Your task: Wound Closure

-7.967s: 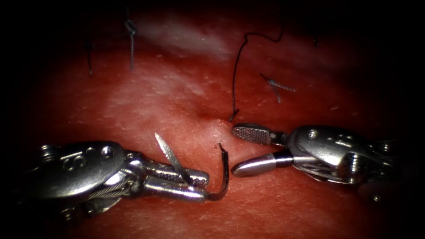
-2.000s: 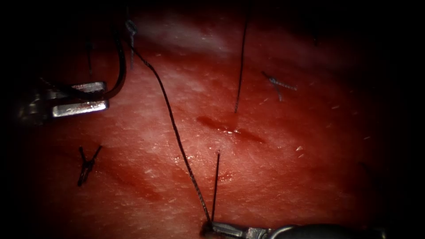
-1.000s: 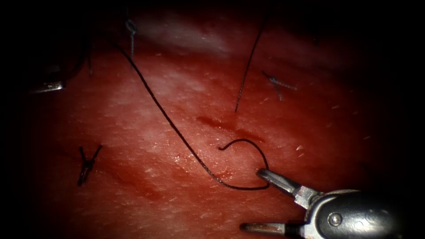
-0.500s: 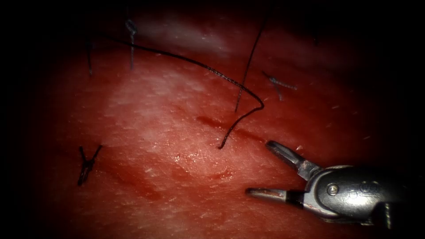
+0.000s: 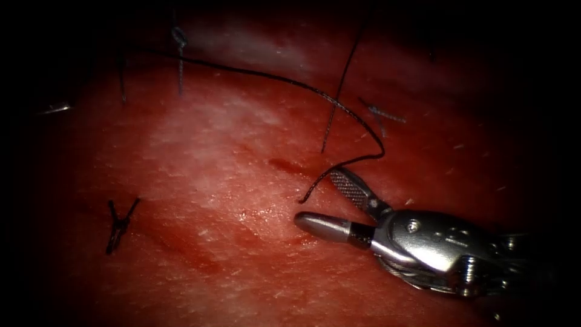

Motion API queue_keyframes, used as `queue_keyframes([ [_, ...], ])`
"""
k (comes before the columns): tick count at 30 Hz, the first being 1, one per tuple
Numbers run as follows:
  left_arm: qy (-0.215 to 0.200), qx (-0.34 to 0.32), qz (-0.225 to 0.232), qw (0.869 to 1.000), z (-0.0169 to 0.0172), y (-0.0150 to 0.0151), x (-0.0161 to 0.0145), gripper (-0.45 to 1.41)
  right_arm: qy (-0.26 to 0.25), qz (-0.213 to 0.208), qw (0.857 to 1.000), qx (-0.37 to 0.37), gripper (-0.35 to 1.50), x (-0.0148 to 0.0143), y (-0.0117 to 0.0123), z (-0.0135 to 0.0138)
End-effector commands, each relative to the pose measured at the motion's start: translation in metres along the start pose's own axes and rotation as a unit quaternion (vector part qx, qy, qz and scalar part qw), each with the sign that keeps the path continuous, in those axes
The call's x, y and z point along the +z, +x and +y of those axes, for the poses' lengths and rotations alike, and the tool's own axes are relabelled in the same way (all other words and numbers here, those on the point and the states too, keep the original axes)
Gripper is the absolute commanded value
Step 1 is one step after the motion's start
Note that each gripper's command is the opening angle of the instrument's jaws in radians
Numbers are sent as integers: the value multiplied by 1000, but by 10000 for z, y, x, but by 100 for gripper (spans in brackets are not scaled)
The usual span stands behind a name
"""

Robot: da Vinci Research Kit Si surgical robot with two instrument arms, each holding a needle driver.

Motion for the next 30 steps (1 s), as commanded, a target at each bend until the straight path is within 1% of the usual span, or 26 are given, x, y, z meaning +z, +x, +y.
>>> queue_keyframes([
  [1,-2,0,1,1000,4,-3,6,-45,0,1,1000,0,82,15,-1,-5],
  [2,-2,0,1,1000,4,-3,6,-45,-2,2,1000,1,71,19,0,-6],
  [3,-3,0,2,1000,5,-3,6,-45,-3,2,1000,1,54,21,0,-5],
  [4,-2,0,2,1000,5,-3,5,-45,-3,2,1000,1,22,23,1,-5],
  [5,-5,0,4,1000,6,-2,6,-45,-14,5,1000,4,-35,24,2,-3],
  [9,-13,-1,9,1000,9,0,7,-45,-25,-8,1000,12,-35,23,3,3],
  [10,-14,-1,10,1000,11,2,9,-45,-31,-17,999,10,-35,21,3,2],
  [14,-22,-2,17,1000,16,5,13,-45,-41,-17,999,6,-35,15,7,-1],
  [15,-29,-2,21,999,19,6,15,-45,-43,-19,999,4,-35,12,9,-3],
  [17,-62,-1,43,997,30,11,19,-45,-40,-17,999,-29,-35,2,20,-14],
  [20,-86,-3,54,995,45,18,25,-45,-31,-16,996,-77,-35,-7,27,-32],
  [25,-113,-6,65,991,61,27,37,-45,-14,-33,987,-155,-35,-30,32,-83],
  [26,-123,-6,66,990,65,25,42,-45,-13,-37,982,-186,-35,-40,30,-105],
  [27,-123,-6,66,990,65,25,42,-45,-13,-37,982,-186,-35,-40,30,-105],
  [29,-131,-4,64,989,68,20,46,-45,-11,-39,977,-210,-35,-46,31,-123],
  [30,-136,-5,61,989,69,13,49,-45,-7,-41,973,-228,-35,-49,35,-143],
])
